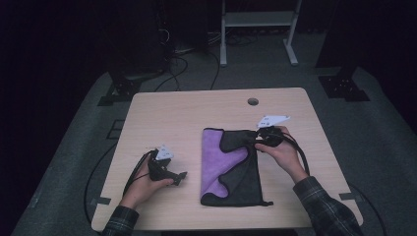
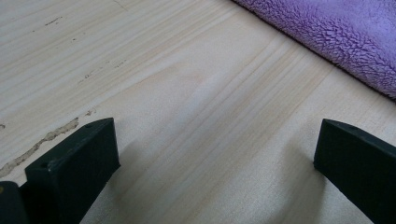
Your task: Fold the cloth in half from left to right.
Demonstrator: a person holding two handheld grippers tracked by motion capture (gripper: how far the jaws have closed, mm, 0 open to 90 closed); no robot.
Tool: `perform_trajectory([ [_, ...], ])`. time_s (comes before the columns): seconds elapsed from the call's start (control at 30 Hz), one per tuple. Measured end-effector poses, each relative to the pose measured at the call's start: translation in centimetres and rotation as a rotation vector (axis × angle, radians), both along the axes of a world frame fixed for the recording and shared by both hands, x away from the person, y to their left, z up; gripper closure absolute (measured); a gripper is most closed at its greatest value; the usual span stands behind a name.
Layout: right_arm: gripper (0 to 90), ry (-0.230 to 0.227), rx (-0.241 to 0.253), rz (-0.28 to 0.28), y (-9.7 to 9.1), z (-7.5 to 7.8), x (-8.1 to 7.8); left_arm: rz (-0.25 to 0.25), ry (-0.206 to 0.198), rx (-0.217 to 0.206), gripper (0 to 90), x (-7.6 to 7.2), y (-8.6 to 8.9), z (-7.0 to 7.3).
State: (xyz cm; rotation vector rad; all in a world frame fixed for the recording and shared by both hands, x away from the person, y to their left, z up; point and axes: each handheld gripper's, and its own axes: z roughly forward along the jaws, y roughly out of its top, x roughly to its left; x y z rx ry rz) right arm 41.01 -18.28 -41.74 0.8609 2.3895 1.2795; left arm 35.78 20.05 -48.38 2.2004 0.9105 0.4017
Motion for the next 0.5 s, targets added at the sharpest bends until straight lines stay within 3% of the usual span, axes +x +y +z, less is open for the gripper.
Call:
perform_trajectory([
  [0.2, 59.8, 0.007, 0.001, 0.032, 2.4, -0.4, 0.9, -0.001, 0.001, 0.003, 0.0, 0.0, 0.0, 0.0],
  [0.5, 58.6, 0.045, -0.041, 0.074, 5.3, -2.2, 1.4, -0.001, 0.0, 0.003, 0.0, 0.1, 0.0, 0.0],
])
